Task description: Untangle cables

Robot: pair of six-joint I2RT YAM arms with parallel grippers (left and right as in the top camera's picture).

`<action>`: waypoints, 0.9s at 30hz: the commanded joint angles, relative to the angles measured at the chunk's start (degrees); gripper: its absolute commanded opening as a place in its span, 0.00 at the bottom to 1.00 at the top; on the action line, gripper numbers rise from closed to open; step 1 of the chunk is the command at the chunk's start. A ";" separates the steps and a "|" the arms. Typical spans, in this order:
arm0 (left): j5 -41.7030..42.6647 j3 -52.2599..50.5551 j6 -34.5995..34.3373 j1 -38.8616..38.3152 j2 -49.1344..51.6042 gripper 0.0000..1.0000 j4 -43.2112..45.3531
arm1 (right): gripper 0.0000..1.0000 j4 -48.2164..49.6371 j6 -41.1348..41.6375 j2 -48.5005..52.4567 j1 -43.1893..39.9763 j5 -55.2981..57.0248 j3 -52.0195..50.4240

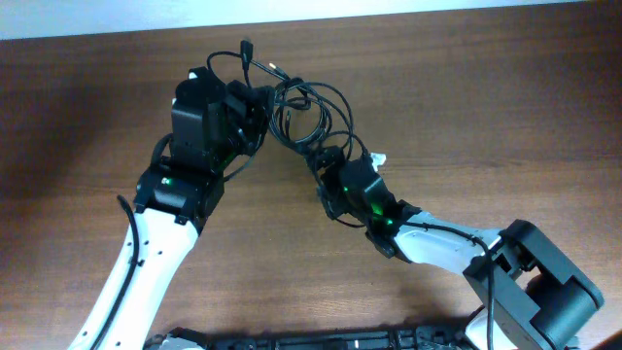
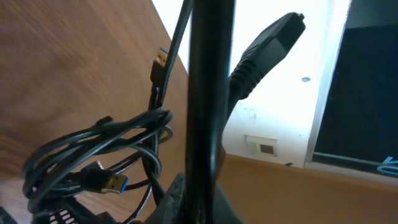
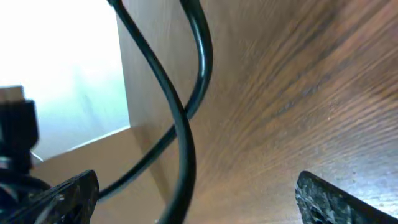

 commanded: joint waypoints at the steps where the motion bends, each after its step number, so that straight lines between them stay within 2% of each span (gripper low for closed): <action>1: 1.03 0.50 -0.33 -0.07 -1.97 0.00 0.57 | 0.99 0.20 1.53 0.22 0.15 5.09 0.31; 3: 1.05 0.50 -5.05 -0.07 -1.97 0.00 0.57 | 0.99 0.46 10.12 0.22 0.15 7.37 0.31; 7: 0.98 0.50 -13.86 -2.01 -1.97 0.00 0.57 | 1.00 0.68 21.49 1.73 0.17 7.93 0.31; 8: 0.61 0.50 -14.93 -3.10 -1.97 0.00 0.57 | 0.84 0.74 22.05 1.73 0.15 8.17 0.31; 10: -2.19 0.50 -14.91 -5.05 -1.97 0.00 0.57 | 0.39 1.92 21.99 1.73 0.24 8.17 0.31; 13: -2.01 0.50 -14.91 -5.07 -1.97 0.00 0.55 | 0.06 0.26 20.06 1.73 0.09 10.97 0.31; 14: -2.08 0.50 -14.88 -5.07 -1.97 0.00 0.57 | 0.04 0.26 16.41 1.73 -0.28 11.13 0.31; 15: -4.09 0.50 -14.84 -5.05 -1.97 0.00 0.57 | 0.04 0.24 8.22 1.73 -0.98 9.97 0.31; 17: -13.90 0.48 -11.21 -3.85 -1.97 0.00 0.31 | 0.04 -0.26 -18.71 1.70 -3.06 1.01 0.31; 18: -15.85 0.48 -10.27 -2.38 -1.97 0.00 0.07 | 0.04 -3.10 -25.99 1.49 -4.20 -4.09 0.31; 20: -16.22 0.48 -9.92 0.94 -1.86 0.00 -0.50 | 0.04 -12.24 -32.39 -0.20 -6.71 -6.58 0.31; 22: -15.61 0.48 -0.59 5.40 -1.75 0.00 -0.68 | 0.04 -24.65 -42.53 -8.17 -11.74 -6.51 0.31; 25: -6.73 0.48 17.55 4.94 -1.38 0.00 -2.67 | 0.04 -35.93 -53.53 -19.98 -17.29 -6.49 0.31; 26: -3.56 0.46 22.56 3.91 -0.66 0.03 -5.49 | 0.04 -39.98 -56.26 -24.63 -19.34 -6.34 0.31; 27: -1.18 0.46 22.93 2.64 0.66 0.04 -9.94 | 0.06 -42.14 -57.05 -27.04 -20.46 -6.34 0.31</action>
